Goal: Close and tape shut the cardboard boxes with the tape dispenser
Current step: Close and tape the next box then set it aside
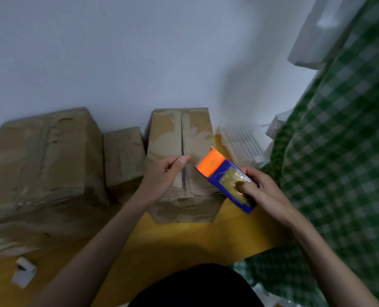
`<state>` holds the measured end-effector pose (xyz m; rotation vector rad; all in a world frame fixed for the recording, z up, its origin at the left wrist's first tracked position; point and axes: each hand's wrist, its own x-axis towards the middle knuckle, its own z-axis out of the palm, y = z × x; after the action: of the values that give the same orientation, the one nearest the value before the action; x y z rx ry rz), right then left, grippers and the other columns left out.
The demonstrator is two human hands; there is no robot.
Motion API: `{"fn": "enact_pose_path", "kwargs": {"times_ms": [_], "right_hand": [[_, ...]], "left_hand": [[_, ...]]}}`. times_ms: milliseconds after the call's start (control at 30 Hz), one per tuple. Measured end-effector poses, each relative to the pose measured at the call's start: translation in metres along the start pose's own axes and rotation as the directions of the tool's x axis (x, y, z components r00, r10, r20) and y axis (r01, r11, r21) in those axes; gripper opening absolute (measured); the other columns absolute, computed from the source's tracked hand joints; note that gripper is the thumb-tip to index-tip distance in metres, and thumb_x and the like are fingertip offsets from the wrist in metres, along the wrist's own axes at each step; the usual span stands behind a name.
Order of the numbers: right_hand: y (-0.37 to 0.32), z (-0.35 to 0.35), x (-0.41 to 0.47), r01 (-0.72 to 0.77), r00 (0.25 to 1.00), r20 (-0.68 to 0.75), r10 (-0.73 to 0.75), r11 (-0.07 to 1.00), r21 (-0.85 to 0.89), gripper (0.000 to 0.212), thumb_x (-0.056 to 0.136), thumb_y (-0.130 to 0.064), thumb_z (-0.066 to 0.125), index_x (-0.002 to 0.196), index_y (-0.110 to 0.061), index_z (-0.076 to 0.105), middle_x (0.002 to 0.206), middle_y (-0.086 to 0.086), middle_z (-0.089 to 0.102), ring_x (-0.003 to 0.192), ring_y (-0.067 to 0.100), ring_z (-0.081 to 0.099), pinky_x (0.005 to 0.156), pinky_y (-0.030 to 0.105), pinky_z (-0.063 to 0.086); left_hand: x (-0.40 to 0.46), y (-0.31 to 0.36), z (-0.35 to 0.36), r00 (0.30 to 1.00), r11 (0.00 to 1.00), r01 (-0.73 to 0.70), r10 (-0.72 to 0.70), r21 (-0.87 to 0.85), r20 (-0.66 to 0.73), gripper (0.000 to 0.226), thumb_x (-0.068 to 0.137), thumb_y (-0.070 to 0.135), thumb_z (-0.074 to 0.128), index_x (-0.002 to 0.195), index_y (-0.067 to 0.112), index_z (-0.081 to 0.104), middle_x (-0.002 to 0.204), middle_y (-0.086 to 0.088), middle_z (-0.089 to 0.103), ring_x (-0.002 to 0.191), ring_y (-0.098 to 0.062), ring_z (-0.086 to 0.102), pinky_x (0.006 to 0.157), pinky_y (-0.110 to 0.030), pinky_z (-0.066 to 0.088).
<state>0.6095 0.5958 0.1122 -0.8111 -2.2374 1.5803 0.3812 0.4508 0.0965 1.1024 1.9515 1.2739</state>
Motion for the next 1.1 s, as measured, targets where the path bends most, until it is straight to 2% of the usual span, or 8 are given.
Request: {"fn": "enact_pose_path", "kwargs": {"times_ms": [133, 300, 500, 600, 700, 900, 1033, 1100], "right_hand": [[-0.010, 0.007, 0.008, 0.046, 0.996, 0.073, -0.044, 0.999, -0.029, 0.056, 0.071, -0.056, 0.056, 0.103, -0.010, 0.062, 0.092, -0.003, 0.071, 0.079, 0.013, 0.070, 0.065, 0.023, 0.052], [-0.016, 0.010, 0.012, 0.058, 0.989, 0.138, -0.057, 0.998, -0.003, 0.043, 0.075, -0.043, 0.058, 0.100, -0.009, 0.063, 0.092, 0.003, 0.070, 0.080, 0.019, 0.068, 0.066, 0.030, 0.050], [-0.021, 0.009, 0.014, 0.033, 0.978, 0.205, -0.038, 0.999, 0.029, 0.031, 0.077, -0.034, 0.058, 0.099, -0.012, 0.063, 0.089, -0.004, 0.071, 0.076, 0.007, 0.066, 0.063, 0.015, 0.047], [-0.022, 0.010, 0.014, 0.033, 0.973, 0.228, -0.044, 0.998, 0.053, 0.047, 0.069, -0.046, 0.057, 0.102, -0.012, 0.062, 0.092, -0.003, 0.071, 0.077, 0.009, 0.067, 0.064, 0.016, 0.049], [-0.022, 0.009, 0.014, 0.029, 0.967, 0.250, -0.048, 0.996, 0.082, 0.055, 0.065, -0.046, 0.056, 0.105, -0.009, 0.061, 0.092, 0.000, 0.071, 0.077, 0.011, 0.066, 0.065, 0.016, 0.049], [-0.023, 0.008, 0.017, 0.035, 0.958, 0.282, -0.059, 0.995, 0.090, 0.062, 0.065, -0.046, 0.056, 0.111, -0.005, 0.061, 0.096, 0.001, 0.071, 0.080, 0.012, 0.066, 0.069, 0.018, 0.051], [-0.023, 0.006, 0.016, 0.025, 0.953, 0.299, -0.046, 0.997, 0.075, 0.065, 0.065, -0.048, 0.056, 0.112, -0.003, 0.059, 0.094, -0.001, 0.071, 0.079, 0.010, 0.067, 0.068, 0.016, 0.051], [-0.025, 0.006, 0.015, 0.008, 0.953, 0.302, -0.028, 0.998, 0.066, 0.063, 0.065, -0.048, 0.056, 0.110, -0.005, 0.059, 0.092, -0.003, 0.071, 0.076, 0.010, 0.066, 0.067, 0.015, 0.050]], "left_hand": [[-0.011, 0.016, -0.008, 0.999, 0.992, 0.014, -0.019, -0.123, -0.033, 0.021, 0.106, 0.033, 0.048, 0.109, 0.040, 0.068, 0.111, 0.008, 0.075, 0.105, -0.006, 0.069, 0.093, -0.035, 0.058], [-0.021, 0.031, -0.016, 0.998, 0.983, 0.051, -0.055, -0.174, -0.017, 0.022, 0.102, 0.021, 0.057, 0.097, 0.015, 0.078, 0.091, -0.007, 0.076, 0.082, -0.008, 0.068, 0.075, -0.026, 0.056], [-0.030, 0.042, -0.022, 0.996, 0.969, 0.088, -0.093, -0.232, -0.010, 0.019, 0.098, 0.023, 0.062, 0.093, 0.025, 0.080, 0.093, -0.003, 0.078, 0.093, -0.023, 0.072, 0.088, -0.039, 0.057], [-0.032, 0.044, -0.023, 0.992, 0.960, 0.124, -0.127, -0.251, 0.003, 0.020, 0.098, 0.026, 0.062, 0.100, 0.018, 0.080, 0.095, -0.004, 0.078, 0.095, -0.023, 0.071, 0.089, -0.036, 0.057], [-0.030, 0.040, -0.023, 0.977, 0.917, 0.213, -0.208, -0.337, 0.049, 0.023, 0.097, 0.029, 0.063, 0.105, 0.013, 0.078, 0.098, -0.006, 0.078, 0.091, -0.016, 0.071, 0.088, -0.032, 0.057], [-0.025, 0.028, -0.025, 0.945, 0.844, 0.328, -0.293, -0.423, 0.147, 0.021, 0.098, 0.019, 0.060, 0.109, 0.009, 0.075, 0.108, -0.015, 0.075, 0.100, -0.022, 0.067, 0.093, -0.037, 0.054], [-0.023, 0.027, -0.028, 0.936, 0.860, 0.350, -0.303, -0.372, 0.181, 0.021, 0.099, 0.013, 0.059, 0.113, 0.005, 0.073, 0.109, -0.014, 0.075, 0.107, -0.031, 0.068, 0.094, -0.037, 0.056], [-0.022, 0.030, -0.029, 0.943, 0.901, 0.329, -0.296, -0.283, 0.153, 0.019, 0.099, 0.013, 0.060, 0.110, 0.005, 0.073, 0.104, -0.013, 0.076, 0.099, -0.027, 0.069, 0.089, -0.033, 0.058]]}}
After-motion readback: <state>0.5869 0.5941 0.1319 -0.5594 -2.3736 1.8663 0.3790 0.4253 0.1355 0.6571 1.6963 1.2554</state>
